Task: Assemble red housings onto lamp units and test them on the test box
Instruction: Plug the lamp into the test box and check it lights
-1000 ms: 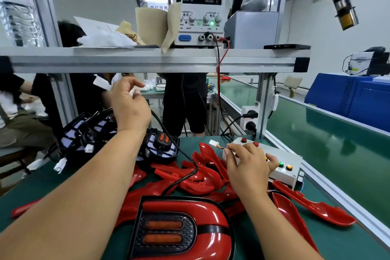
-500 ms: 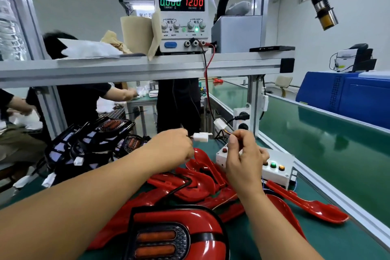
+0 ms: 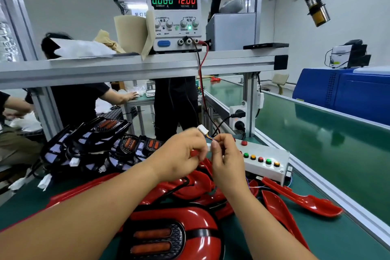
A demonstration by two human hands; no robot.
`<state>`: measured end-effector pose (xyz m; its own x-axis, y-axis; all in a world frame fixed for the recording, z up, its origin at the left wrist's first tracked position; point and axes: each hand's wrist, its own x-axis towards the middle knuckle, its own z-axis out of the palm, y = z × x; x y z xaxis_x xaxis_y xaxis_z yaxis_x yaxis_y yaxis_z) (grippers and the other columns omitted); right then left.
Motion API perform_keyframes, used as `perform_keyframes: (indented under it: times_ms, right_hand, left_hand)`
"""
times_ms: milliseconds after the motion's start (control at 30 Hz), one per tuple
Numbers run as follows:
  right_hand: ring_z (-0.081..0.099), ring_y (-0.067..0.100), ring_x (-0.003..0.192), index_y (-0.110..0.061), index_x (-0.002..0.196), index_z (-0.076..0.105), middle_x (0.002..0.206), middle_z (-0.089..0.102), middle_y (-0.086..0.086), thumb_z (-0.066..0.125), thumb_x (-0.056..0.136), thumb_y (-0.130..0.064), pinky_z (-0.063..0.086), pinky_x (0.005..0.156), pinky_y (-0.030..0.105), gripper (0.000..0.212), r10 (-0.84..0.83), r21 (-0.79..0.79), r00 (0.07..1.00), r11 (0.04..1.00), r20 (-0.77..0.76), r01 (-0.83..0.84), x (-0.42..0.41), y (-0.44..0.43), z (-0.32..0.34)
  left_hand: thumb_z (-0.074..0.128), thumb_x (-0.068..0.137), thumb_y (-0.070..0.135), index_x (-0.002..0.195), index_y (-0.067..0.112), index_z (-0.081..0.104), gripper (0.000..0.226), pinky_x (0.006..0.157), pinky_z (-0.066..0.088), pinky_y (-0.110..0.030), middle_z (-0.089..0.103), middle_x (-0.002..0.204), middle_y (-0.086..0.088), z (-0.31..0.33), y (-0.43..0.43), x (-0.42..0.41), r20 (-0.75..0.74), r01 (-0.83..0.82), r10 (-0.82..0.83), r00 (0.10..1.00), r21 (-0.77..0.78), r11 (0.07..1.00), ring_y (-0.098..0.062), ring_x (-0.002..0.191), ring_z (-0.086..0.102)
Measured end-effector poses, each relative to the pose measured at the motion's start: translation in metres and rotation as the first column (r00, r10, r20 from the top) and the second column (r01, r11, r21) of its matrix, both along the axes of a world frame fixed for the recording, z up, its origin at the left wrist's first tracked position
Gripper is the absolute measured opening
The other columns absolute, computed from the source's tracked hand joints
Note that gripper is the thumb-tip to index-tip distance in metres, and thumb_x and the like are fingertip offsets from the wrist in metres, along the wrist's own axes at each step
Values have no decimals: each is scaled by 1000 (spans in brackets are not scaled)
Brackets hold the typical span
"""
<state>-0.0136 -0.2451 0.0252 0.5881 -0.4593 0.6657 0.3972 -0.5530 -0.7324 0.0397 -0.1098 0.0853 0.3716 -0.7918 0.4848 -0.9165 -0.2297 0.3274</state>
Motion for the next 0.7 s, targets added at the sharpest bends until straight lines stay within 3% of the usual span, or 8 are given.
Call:
perform_keyframes:
  times_ms: [67, 167, 267, 333, 400, 467, 567, 700]
  right_hand:
    - [45, 5, 56, -32, 85, 47, 63, 51, -9, 52, 99, -15, 39, 63, 36, 23, 40, 14, 999, 999, 5, -40, 1, 2, 0]
    - [46, 6, 60, -19, 89, 55, 67, 52, -8, 52, 99, -14, 44, 62, 41, 11, 58, 47, 998, 997, 0, -58, 1, 3, -1]
    - [54, 14, 75, -25, 86, 57, 76, 56, -11, 55, 97, -15, 46, 83, 56, 15, -11, 20, 1000, 1000, -15, 11, -2, -4, 2]
    - [55, 13, 81, -33, 84, 56, 80, 58, -13, 58, 96, -15, 43, 88, 58, 23, -34, -27, 999, 999, -7, 34, -5, -8, 4]
    - [53, 6, 83, -39, 81, 54, 82, 57, -11, 60, 94, -14, 38, 89, 47, 29, -51, -89, 999, 995, -13, 50, -6, -10, 3]
    - [49, 0, 84, -39, 81, 54, 81, 54, -11, 59, 94, -15, 23, 82, 32, 29, -68, -140, 996, 988, -51, 61, -4, -9, 0]
    - [47, -3, 83, -39, 81, 55, 81, 50, -14, 58, 95, -18, 16, 74, 29, 25, -93, -204, 990, 976, -108, 69, 0, -8, -3]
    - [47, 5, 83, -36, 83, 59, 80, 47, -14, 58, 94, -19, 14, 88, 14, 20, -93, -272, 985, 961, -147, 50, 1, -11, -5]
  left_hand:
    - [76, 80, 14, 87, 30, 53, 29, 81, 41, -9, 46, 95, 16, -7, -1, 0, -38, -121, 116, 992, -144, 982, 3, 87, 52]
    - [76, 82, 30, 105, 23, 61, 28, 81, 41, -15, 50, 99, 17, -13, -5, 7, -48, -309, 306, 951, -131, 942, -1, 88, 55]
    - [74, 85, 31, 100, 20, 73, 18, 88, 47, -26, 67, 97, 7, -9, 1, 17, -85, -372, 365, 927, -95, 923, -12, 95, 63]
    - [74, 86, 24, 99, 19, 74, 14, 83, 49, -20, 71, 93, 7, -5, 10, 25, -202, -384, 354, 913, -136, 913, -5, 90, 66]
    - [73, 86, 19, 99, 17, 74, 13, 66, 44, -7, 68, 80, 14, -4, 21, 31, -300, -373, 310, 902, -184, 909, 11, 69, 61]
    - [72, 87, 16, 99, 17, 73, 12, 59, 40, -9, 67, 72, 15, -5, 29, 34, -365, -347, 258, 895, -204, 915, 12, 56, 55]
    - [74, 84, 21, 93, 26, 73, 10, 60, 43, -12, 70, 71, 18, -5, 34, 35, -383, -286, 189, 904, -214, 934, 10, 61, 57]
    - [75, 78, 29, 86, 41, 71, 14, 75, 45, -8, 70, 86, 26, -4, 39, 33, -274, -251, 189, 943, -213, 944, 7, 81, 63]
